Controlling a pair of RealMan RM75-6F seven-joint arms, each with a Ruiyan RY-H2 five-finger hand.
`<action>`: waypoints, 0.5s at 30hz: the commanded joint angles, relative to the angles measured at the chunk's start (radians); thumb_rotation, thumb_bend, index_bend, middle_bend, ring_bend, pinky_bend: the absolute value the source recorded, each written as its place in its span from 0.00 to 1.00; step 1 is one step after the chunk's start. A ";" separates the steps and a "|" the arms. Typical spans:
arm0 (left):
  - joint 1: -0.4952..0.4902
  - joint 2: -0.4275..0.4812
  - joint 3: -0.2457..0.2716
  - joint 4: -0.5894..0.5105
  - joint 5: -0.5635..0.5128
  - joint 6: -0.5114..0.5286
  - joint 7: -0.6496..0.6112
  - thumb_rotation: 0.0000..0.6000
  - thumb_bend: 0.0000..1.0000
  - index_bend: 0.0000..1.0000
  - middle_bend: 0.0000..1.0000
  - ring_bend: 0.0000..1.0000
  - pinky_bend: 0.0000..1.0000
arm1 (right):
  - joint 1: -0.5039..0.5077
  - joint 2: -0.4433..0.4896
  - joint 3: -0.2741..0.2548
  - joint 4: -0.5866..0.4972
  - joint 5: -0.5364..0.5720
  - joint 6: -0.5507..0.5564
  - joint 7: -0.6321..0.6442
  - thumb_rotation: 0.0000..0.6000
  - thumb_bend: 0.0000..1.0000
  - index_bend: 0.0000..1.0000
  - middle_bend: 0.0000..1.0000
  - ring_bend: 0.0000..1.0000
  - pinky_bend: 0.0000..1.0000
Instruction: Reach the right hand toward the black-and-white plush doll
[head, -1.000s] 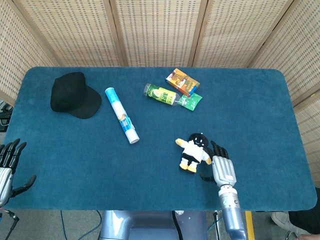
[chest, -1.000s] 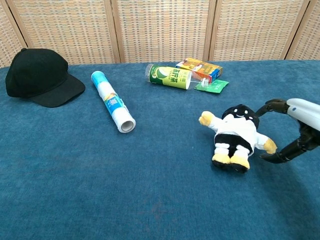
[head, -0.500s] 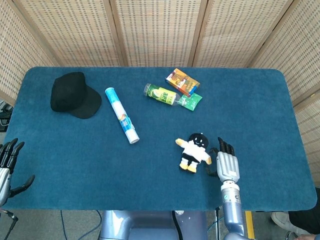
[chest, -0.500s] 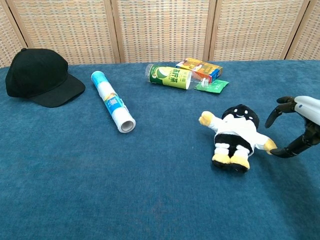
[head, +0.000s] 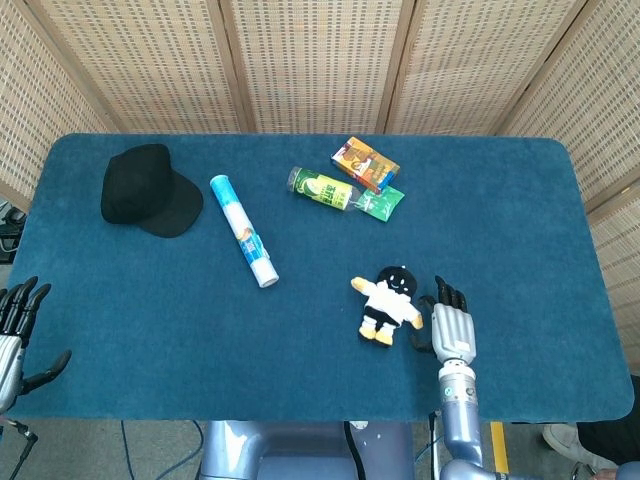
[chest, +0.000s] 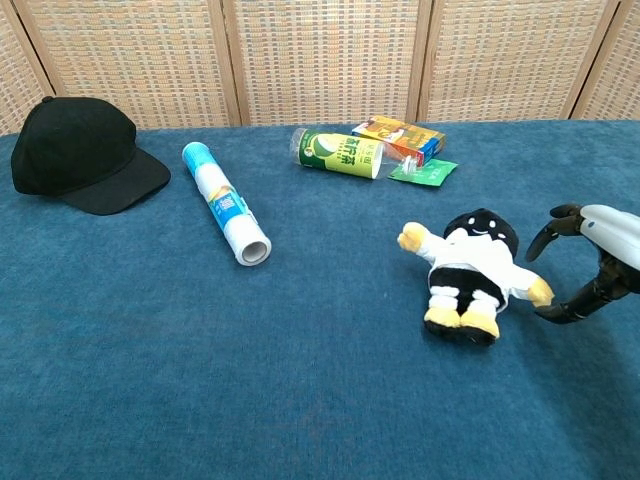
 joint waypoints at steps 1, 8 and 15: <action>0.000 0.000 0.000 0.000 -0.001 0.000 -0.001 1.00 0.28 0.00 0.00 0.00 0.00 | 0.006 -0.010 0.009 0.015 0.018 0.000 -0.002 1.00 0.37 0.36 0.02 0.00 0.06; -0.001 -0.001 0.000 0.002 -0.005 -0.005 0.001 1.00 0.28 0.00 0.00 0.00 0.00 | 0.013 -0.020 0.020 0.054 0.049 -0.016 0.010 1.00 0.37 0.41 0.06 0.00 0.07; -0.002 -0.003 -0.001 0.000 -0.007 -0.007 0.005 1.00 0.29 0.00 0.00 0.00 0.00 | 0.016 -0.024 0.021 0.070 0.046 -0.013 0.024 1.00 0.37 0.47 0.11 0.00 0.08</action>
